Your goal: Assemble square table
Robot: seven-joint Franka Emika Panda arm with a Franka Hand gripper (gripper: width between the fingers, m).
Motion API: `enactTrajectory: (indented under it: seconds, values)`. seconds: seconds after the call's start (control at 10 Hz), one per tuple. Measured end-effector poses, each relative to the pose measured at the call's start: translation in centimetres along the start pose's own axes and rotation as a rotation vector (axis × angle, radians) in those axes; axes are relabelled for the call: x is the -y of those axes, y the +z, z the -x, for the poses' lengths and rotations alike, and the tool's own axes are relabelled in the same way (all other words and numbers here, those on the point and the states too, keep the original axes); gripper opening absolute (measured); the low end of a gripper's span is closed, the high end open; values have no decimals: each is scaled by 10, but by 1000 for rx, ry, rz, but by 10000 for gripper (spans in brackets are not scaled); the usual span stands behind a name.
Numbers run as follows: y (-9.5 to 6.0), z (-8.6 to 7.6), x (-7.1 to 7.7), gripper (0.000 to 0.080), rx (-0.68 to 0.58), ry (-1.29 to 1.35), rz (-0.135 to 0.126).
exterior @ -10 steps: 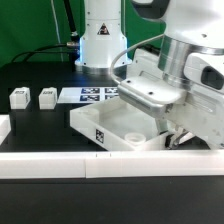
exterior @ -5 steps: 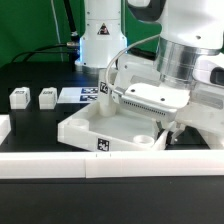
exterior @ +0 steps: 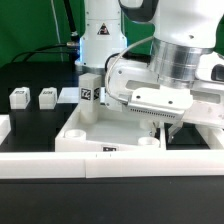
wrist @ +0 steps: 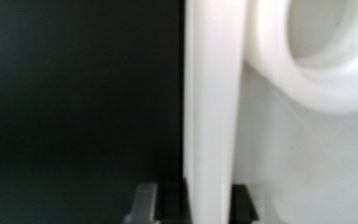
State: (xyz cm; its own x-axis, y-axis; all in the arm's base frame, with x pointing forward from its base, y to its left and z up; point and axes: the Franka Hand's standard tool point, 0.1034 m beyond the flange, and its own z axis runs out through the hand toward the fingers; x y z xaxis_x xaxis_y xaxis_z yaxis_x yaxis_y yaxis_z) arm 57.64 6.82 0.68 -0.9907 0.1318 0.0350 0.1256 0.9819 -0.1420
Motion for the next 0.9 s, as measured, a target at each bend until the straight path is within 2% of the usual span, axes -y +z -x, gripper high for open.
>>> enactTrajectory:
  seconds: [0.1, 0.2, 0.3, 0.9]
  values:
    - [-2, -3, -12, 54, -14, -104, 1]
    - [-5, -6, -32, 54, -45, -173, -9]
    - [-6, -7, -42, 54, -62, -196, -9]
    - [-5, -9, -43, 57, -78, -159, -15]
